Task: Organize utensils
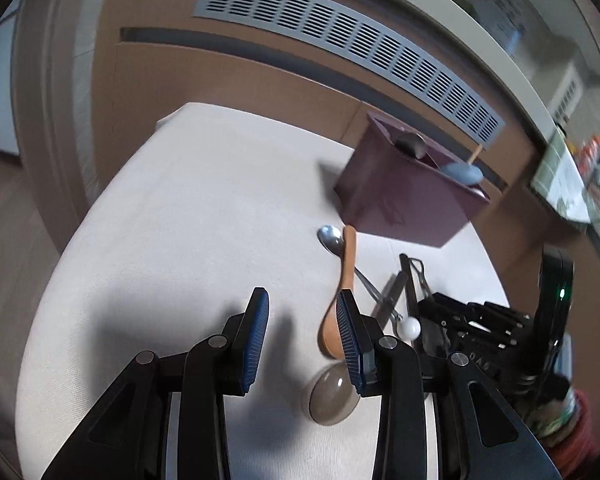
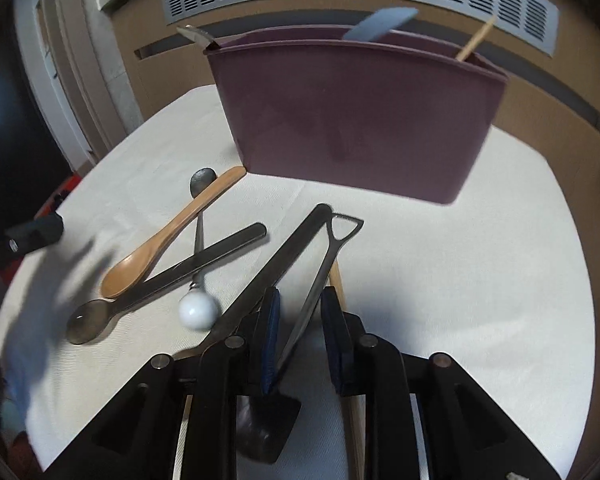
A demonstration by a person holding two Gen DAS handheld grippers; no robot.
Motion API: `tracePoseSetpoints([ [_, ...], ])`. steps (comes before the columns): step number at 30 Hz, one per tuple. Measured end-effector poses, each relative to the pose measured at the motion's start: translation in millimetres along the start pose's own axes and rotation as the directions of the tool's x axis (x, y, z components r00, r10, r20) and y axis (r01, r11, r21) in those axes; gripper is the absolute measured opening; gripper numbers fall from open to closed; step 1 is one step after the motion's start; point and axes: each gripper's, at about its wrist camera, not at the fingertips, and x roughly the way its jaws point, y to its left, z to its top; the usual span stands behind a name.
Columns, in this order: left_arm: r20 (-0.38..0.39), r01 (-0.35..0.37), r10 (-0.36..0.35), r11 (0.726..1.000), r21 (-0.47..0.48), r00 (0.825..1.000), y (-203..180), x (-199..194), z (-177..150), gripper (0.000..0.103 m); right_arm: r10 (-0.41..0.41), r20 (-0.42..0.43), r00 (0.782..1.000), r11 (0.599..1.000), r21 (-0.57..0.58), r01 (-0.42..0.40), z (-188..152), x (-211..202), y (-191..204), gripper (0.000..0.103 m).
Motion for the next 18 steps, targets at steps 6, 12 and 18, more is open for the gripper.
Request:
tracePoseSetpoints([
  [6, -0.051, 0.012, -0.009, 0.999, 0.053, 0.999, -9.2, 12.9, -3.3, 0.036, -0.01, 0.028, 1.0, 1.0, -0.006, 0.01, 1.2, -5.9, -15.1, 0.005],
  [12, -0.12, 0.027, -0.005, 0.983, 0.182, 0.993, -41.9, 49.9, 7.4, 0.036, 0.005, 0.093, 0.996, 0.992, 0.124, -0.017, -13.0, -46.3, -59.2, 0.005],
  [18, -0.184, -0.027, 0.077, 0.966, 0.259, 0.98, -59.9, 88.4, 21.8, 0.031, 0.006, 0.134, 0.991, 0.98, 0.198, -0.032, -30.5, -70.6, -79.4, 0.005],
])
